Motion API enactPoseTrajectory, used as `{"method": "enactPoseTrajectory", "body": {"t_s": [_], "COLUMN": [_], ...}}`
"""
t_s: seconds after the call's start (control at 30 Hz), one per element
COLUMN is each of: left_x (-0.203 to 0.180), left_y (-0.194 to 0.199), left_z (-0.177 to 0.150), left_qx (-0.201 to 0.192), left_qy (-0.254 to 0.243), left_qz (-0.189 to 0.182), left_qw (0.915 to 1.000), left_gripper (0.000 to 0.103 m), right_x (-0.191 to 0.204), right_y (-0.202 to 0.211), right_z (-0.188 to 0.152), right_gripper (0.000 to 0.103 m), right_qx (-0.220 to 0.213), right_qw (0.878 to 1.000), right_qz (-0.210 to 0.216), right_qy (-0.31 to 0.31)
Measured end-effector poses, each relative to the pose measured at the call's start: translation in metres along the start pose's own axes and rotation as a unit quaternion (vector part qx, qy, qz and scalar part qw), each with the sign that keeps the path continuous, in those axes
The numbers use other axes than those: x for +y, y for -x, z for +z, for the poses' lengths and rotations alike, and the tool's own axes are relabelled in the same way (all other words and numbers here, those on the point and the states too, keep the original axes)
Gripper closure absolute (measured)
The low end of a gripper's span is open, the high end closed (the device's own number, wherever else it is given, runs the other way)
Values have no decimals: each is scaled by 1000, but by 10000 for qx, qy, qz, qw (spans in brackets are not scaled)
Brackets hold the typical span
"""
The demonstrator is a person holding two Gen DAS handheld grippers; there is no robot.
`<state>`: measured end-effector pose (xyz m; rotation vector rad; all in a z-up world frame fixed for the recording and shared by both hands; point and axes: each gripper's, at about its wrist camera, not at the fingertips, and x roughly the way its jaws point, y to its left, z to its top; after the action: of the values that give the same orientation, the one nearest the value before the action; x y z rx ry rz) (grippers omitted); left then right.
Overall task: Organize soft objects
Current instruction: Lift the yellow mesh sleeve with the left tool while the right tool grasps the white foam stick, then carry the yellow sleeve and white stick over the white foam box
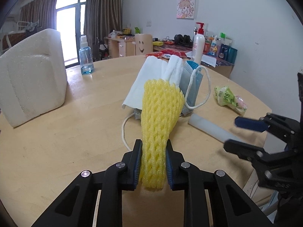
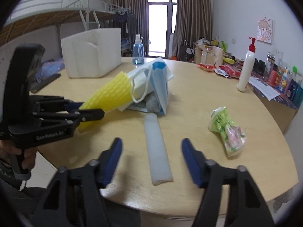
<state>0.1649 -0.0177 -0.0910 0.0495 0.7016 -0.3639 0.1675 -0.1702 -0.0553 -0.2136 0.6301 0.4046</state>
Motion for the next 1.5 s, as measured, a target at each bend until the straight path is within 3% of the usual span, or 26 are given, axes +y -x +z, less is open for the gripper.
{"method": "enactPoseTrajectory", "body": {"t_s": [0.03, 0.1, 0.3, 0.67, 0.73, 0.97, 1.5], "left_x": [0, 3, 6, 7, 7, 7, 4], "left_y": [1, 2, 6, 13, 15, 23, 58], "left_z": [-1, -3, -2, -3, -3, -2, 6], "left_qx": [-21, -10, -43, -166, -200, -351, -931], "left_qy": [2, 25, 90, 91, 91, 88, 172], "left_qz": [-19, -68, -144, -307, -334, -303, -263], "left_qw": [10000, 10000, 9998, 9994, 9992, 9989, 9952], "left_gripper": [79, 79, 79, 79, 79, 79, 79], "right_x": [-1, -2, -2, -2, -5, -5, -12], "right_y": [-1, -5, -10, -12, -12, -8, 29], "right_z": [0, -1, -4, -5, -5, -4, 8], "right_gripper": [53, 57, 58, 70, 79, 81, 81], "right_qx": [40, 128, 298, 339, 342, 218, -537], "right_qw": [10000, 9999, 9995, 9994, 9994, 9997, 9974], "right_qz": [-8, -91, -136, 49, 33, 78, 123], "right_qy": [-14, -11, 30, -31, -50, -103, -459]}}
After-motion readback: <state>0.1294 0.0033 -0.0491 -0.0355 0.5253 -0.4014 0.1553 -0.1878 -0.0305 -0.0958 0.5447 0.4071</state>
